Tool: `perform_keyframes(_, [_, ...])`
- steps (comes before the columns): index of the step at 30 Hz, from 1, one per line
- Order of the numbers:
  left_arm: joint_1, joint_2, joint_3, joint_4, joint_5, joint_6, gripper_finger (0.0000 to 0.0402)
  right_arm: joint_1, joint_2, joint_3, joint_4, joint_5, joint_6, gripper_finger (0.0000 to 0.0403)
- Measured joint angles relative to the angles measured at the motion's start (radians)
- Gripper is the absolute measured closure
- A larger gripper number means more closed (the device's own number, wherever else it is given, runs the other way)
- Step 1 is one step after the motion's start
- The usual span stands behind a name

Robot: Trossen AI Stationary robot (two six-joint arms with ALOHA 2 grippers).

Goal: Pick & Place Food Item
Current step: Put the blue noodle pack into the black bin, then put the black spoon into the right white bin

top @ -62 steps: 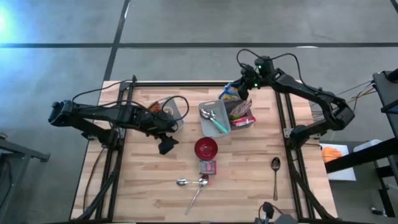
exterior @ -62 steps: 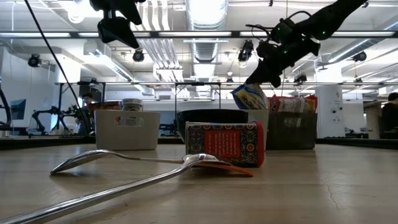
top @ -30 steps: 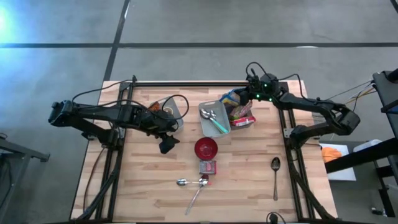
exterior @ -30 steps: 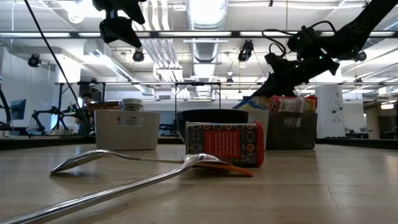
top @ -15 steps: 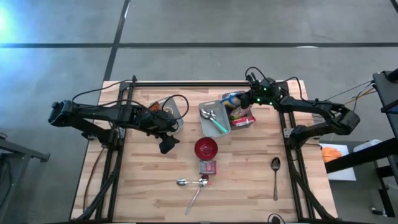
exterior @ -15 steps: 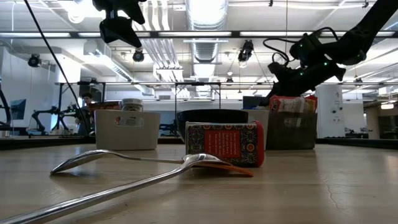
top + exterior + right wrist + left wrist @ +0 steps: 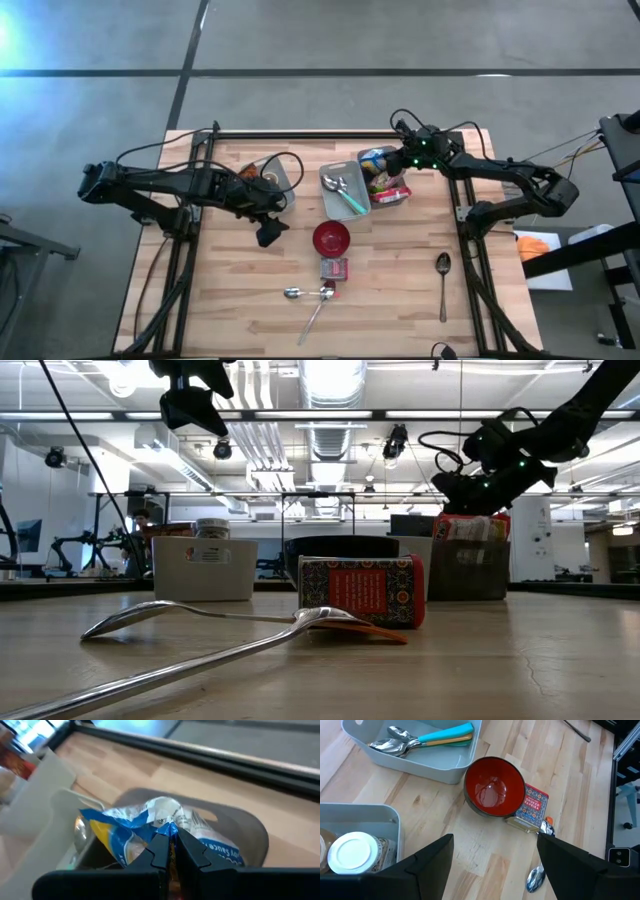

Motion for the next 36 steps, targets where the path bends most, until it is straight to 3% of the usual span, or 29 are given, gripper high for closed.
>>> perform_keyframes(11, [0.000,0.000,0.000,0.000,0.000,0.000,0.0109,0.000,-0.002,0.132,-0.153,-0.022,-0.069,0.0394])
perform_keyframes(15, [0.000,0.000,0.000,0.000,0.000,0.000,0.0109,0.000,0.011,0.206,-0.317,-0.011,-0.093,0.0386])
perform_keyframes(20, [0.000,0.000,0.000,0.001,0.000,0.001,0.0109,0.000,0.047,0.252,-0.457,0.002,-0.102,0.0320])
perform_keyframes(27, [0.000,0.000,0.000,0.000,0.000,0.009,0.0109,0.000,0.043,0.257,-0.450,0.000,-0.063,0.0222])
perform_keyframes(36, [0.000,0.000,0.000,0.000,0.000,0.009,0.0109,0.000,-0.048,0.257,-0.454,0.024,-0.042,0.0202])
